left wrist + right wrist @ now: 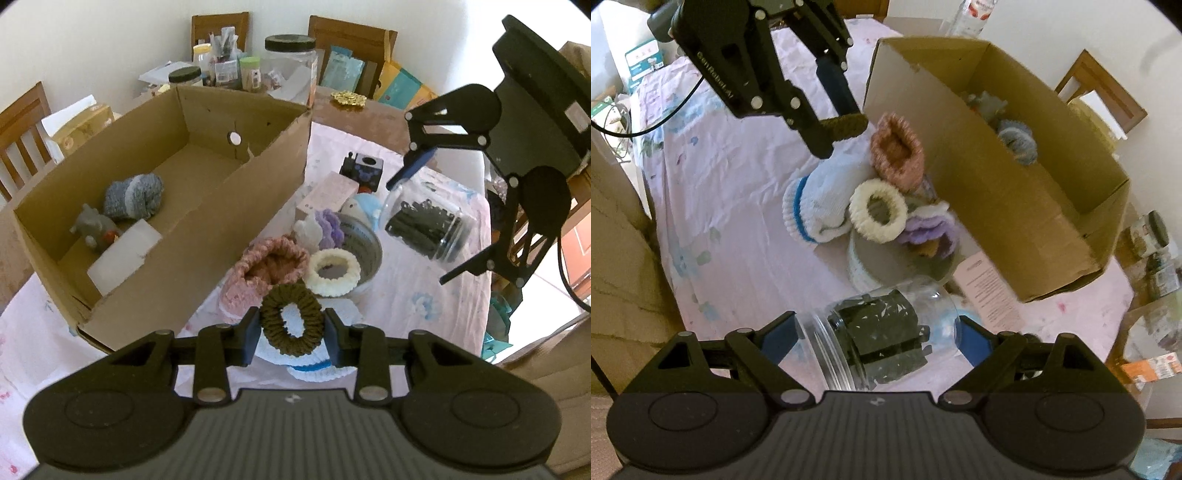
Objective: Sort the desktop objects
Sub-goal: 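Drop the brown hair tie into the cardboard box while the right tool drops the jar there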
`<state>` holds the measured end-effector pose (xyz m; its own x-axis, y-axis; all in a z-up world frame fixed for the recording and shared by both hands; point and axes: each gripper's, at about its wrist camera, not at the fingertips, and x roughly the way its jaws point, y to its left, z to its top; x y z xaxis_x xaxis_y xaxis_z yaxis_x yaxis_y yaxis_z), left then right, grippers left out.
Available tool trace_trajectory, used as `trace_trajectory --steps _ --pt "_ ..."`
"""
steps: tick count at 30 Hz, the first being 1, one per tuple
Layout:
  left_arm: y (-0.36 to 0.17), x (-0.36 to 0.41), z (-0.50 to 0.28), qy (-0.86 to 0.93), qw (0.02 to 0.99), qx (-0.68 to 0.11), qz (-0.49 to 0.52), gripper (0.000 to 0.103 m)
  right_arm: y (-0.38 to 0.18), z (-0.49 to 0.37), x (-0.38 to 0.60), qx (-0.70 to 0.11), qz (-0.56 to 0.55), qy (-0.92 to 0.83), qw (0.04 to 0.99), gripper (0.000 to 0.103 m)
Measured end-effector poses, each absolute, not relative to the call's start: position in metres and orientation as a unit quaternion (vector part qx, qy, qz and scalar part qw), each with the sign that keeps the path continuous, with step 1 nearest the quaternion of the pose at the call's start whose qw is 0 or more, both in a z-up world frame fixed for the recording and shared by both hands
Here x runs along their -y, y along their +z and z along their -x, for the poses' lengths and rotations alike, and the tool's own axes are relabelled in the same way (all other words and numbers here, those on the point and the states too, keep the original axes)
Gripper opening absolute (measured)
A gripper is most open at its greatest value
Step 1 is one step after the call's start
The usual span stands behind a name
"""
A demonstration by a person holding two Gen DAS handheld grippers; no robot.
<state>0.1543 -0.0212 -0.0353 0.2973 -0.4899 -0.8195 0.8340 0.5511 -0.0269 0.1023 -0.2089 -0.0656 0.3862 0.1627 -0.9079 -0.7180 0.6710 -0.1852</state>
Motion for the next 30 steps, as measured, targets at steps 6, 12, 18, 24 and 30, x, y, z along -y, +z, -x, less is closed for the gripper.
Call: trace_trajectory --steps 6,12,18,24,30 --pt "-0.019 0.02 -0.163 -0.419 0.788 -0.402 -0.208 0.035 -0.039 -0.107 0.205 -0.457 0.289 0.274 0.795 0.093" --pt "0.001 0.018 -0.185 -0.4 0.807 -0.387 -0.195 0.035 -0.017 -0.129 0.211 -0.43 0.289 0.265 0.813 0.093" --pt "0.013 0.02 -0.216 -0.378 0.829 -0.369 -0.184 0.035 0.0 -0.158 0.212 -0.407 0.287 0.252 0.829 0.093" --pt "0.013 0.026 -0.242 -0.364 0.838 -0.362 -0.183 0.035 0.009 -0.186 0.213 -0.391 0.289 0.248 0.838 0.093" --pt "0.009 0.03 -0.258 -0.347 0.846 -0.361 -0.182 0.04 0.008 -0.211 0.212 -0.388 0.284 0.247 0.841 0.093"
